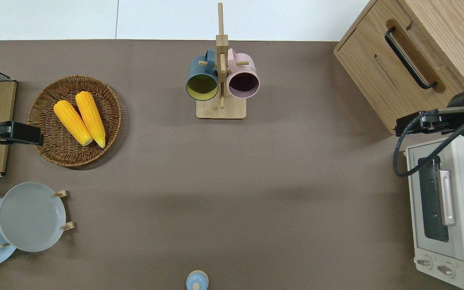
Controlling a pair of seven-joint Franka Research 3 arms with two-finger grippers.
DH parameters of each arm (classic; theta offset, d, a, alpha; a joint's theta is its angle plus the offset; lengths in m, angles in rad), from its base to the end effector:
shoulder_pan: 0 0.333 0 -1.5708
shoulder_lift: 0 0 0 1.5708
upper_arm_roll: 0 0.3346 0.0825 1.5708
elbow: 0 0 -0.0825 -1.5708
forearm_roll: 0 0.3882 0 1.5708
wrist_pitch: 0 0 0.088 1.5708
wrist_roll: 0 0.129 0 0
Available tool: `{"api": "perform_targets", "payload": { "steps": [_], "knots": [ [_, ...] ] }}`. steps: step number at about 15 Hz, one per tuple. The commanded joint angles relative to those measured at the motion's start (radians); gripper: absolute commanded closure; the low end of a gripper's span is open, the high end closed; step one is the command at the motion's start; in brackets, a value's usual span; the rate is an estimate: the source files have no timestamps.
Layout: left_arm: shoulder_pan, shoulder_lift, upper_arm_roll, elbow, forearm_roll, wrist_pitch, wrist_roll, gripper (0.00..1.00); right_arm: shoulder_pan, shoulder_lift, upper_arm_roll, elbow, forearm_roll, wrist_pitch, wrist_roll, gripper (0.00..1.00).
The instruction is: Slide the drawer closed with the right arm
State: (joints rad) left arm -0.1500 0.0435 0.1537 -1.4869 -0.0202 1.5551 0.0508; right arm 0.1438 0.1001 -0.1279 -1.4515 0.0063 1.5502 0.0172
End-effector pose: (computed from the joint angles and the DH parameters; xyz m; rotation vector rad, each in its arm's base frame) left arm 0.5725 -0.0026 0.6353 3.1276 -0.0749 0.0400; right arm 0.5895 0.0142 0.6189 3.1351 -0.0009 -0.0008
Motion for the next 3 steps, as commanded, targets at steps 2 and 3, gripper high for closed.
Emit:
{"api": "perform_targets", "payload": {
  "steps": [2,3],
  "knots": [
    [-0.017,0.013,0.017,0.020,0.012,0.000,0.007,0.00,-0.003,0.006,0.005,0.011,-0.020,0.005,-0.022,0.015],
    [-0.017,0.013,0.017,0.020,0.012,0.000,0.007,0.00,-0.003,0.006,0.005,0.013,-0.020,0.005,-0.023,0.015]
  ]
}}
